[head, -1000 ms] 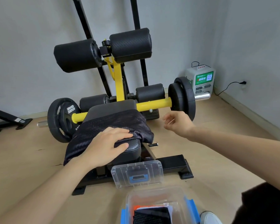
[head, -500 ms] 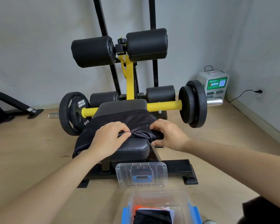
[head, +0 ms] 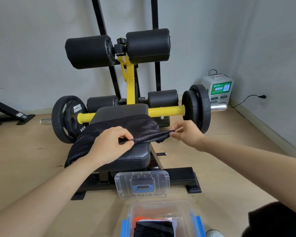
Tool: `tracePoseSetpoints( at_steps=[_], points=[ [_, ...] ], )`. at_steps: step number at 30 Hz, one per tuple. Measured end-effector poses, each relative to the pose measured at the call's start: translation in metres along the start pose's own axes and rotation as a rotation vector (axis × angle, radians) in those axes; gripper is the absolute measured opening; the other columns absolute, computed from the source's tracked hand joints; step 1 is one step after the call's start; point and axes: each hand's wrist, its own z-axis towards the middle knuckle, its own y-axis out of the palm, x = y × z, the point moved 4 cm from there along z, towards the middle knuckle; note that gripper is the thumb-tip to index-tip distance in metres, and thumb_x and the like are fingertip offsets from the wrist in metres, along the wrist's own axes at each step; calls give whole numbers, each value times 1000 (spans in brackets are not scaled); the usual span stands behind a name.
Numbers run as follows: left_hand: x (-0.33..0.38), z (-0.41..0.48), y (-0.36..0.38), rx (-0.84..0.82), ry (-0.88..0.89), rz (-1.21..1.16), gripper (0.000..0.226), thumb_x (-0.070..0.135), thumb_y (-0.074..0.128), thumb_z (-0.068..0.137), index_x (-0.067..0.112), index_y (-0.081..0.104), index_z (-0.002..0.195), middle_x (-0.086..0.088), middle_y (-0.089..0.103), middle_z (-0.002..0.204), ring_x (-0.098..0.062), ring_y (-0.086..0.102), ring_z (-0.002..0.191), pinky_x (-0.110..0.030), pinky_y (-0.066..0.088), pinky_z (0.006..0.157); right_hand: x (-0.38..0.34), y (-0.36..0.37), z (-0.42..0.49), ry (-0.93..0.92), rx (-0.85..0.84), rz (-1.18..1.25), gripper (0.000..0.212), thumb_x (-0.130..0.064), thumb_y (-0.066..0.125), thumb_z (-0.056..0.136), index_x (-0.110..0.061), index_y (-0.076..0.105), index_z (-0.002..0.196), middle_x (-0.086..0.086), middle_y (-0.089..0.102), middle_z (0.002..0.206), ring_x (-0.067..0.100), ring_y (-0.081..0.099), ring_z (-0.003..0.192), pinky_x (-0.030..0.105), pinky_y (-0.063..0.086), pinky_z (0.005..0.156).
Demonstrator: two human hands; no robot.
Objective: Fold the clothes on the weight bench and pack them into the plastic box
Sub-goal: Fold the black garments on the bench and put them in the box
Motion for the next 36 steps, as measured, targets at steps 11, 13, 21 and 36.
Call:
tracePoseSetpoints(
  at_steps=[11,13,21,36],
  points=[
    [64,27,43,-70,200,382,54,64,69,76,39,64,123,14,56,123,-15,45,114,-36,41,92,20,18,-15,370,-260,311,30,-30,63,95,-6,63,112,13,68,111,28,67,102,39,61,81],
    [72,34,54,-94,184,550,48,60,67,80,39,64,123,10,54,125,-19,44,115,-37,40,91,21,16,-15,373,-260,324,31,-32,63,95,-6,63,112,12,68,111,30,66,105,38,61,80],
    [62,49,47,92,5,175,13,43,62,94,33,70,98,14,66,98,-12,57,97,-33,46,70,17,16,-23,506,-333,494,46,-50,57,94,-11,59,120,17,65,120,34,68,104,47,59,86],
    [56,26,38,-109,110,-140,28,42,70,89,41,70,117,27,67,112,2,56,110,-42,49,99,-19,10,8,291,-49,825,41,11,66,84,-12,64,118,15,67,120,31,68,104,35,60,71]
  ],
)
